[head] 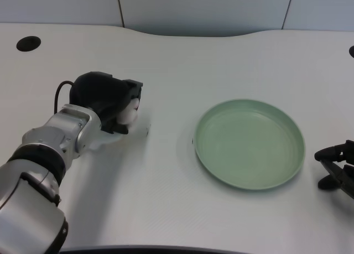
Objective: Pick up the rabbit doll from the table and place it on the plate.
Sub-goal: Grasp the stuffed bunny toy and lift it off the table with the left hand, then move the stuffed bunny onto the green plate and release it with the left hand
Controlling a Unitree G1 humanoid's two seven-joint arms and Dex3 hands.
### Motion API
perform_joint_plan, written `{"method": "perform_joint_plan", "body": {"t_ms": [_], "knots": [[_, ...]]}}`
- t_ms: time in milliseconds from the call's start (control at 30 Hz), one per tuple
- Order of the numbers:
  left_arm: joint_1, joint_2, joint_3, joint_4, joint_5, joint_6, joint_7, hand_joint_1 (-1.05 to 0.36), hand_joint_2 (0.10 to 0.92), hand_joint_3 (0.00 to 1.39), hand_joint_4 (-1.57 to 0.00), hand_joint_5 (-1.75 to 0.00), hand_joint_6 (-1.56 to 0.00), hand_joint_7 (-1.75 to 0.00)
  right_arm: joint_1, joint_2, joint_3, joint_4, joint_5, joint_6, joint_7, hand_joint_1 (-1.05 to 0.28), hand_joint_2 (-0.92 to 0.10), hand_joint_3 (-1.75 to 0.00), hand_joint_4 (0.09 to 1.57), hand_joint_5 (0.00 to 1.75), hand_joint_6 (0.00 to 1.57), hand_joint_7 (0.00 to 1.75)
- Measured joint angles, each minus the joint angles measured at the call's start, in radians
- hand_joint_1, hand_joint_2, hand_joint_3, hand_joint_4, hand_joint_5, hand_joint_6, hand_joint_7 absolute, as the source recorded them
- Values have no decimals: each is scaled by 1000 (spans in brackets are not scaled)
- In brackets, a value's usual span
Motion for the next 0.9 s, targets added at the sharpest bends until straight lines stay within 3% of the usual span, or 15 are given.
{"method": "perform_joint_plan", "body": {"t_ms": [233,433,500,667,733,833,900], "knots": [[-36,-29,66,-10,-57,-36,-5,-96,882,35,-808,-1746,-548,-1746,-12,-4,4,10,-9,2,-3,-747,-921,-141,907,979,819,850],[-86,-84,100,-21,-83,-59,-20,-89,869,25,-817,-1746,-581,-1746,-35,-8,2,49,-3,-15,20,-757,-921,-136,907,970,828,843],[-88,-109,104,-22,-87,-70,-22,-46,884,34,-845,-1746,-622,-1746,-40,-11,1,62,-3,-20,20,-758,-921,-136,899,963,830,838],[-109,-245,105,-32,-96,-124,-21,-66,910,88,-903,-1746,-674,-1746,-105,-16,13,146,-23,-43,14,-769,-921,-127,940,1006,883,773],[-123,-292,102,-38,-98,-138,-21,-68,917,134,-905,-1746,-677,-1746,-123,-16,14,169,-23,-44,18,-763,-921,-125,925,989,885,746],[-131,-330,102,-40,-102,-147,-21,-75,907,166,-909,-1746,-676,-1746,-137,-15,13,187,-10,-43,45,-786,-921,-101,916,948,872,745],[-130,-351,100,-40,-102,-151,-22,-86,851,164,-946,-1746,-699,-1746,-142,-15,11,191,-3,-38,54,-823,-917,-71,933,916,880,774]]}}
